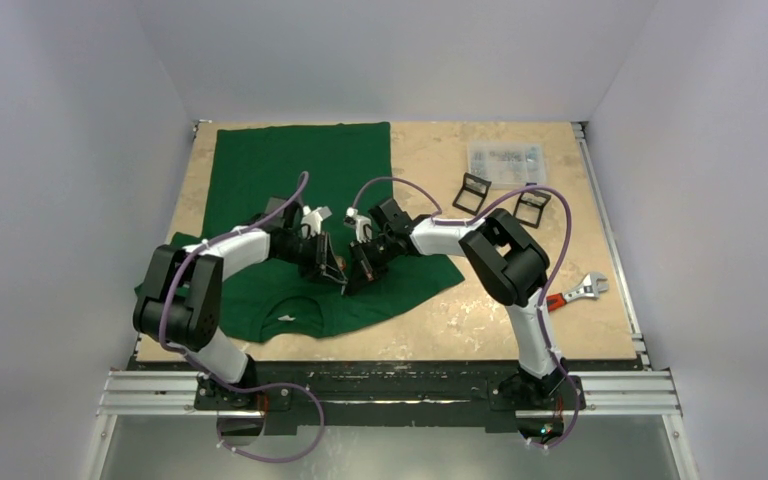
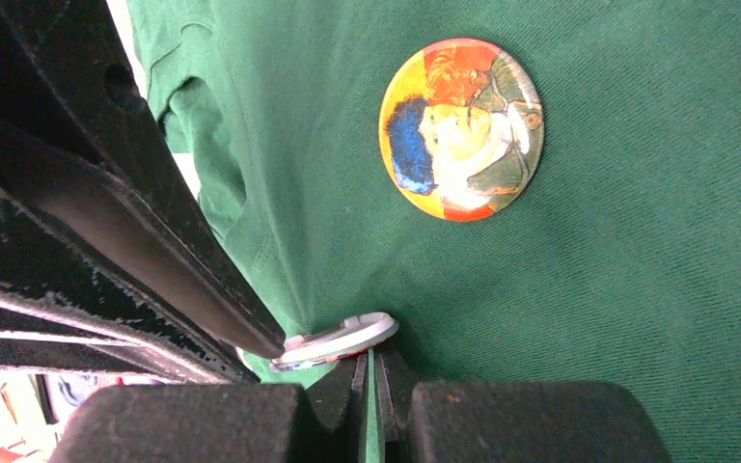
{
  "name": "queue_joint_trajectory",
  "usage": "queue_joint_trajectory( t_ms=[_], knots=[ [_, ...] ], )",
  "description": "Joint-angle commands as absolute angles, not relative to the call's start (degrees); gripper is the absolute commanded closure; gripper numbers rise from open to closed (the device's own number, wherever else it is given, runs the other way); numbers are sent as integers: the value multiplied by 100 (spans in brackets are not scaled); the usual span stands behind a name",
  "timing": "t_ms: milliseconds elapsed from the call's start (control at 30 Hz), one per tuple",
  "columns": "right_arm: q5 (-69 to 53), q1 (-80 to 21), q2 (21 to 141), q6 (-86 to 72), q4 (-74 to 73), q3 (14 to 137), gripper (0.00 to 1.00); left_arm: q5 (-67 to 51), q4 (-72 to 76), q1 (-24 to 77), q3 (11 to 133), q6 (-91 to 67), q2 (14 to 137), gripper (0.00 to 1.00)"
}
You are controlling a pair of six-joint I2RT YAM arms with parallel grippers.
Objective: Remove the brooch from the garment
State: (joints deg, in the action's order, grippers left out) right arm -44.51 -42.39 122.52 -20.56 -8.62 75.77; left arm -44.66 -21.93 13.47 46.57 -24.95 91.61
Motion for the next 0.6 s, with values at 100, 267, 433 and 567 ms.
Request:
queue_joint_trajectory(
  t_ms=[100,267,433,567],
  knots=[
    [-4352,-4174,11741,-1780,-900,7391,87,-4363,-2266,1458,5016,-2557,9386,95],
    [-4565,-3812,11431,-1740,-1183,7113,70,-4359,-2228,1493,4972,-2520,9416,96],
    [-5018,-3521,11149,-1925,-1111,6814,46,-4393,-2167,1588,4975,-2518,9501,97],
    [-5313,-3532,11122,-2614,-635,6663,37,-4465,-2140,1693,5071,-2579,9623,97]
  ],
)
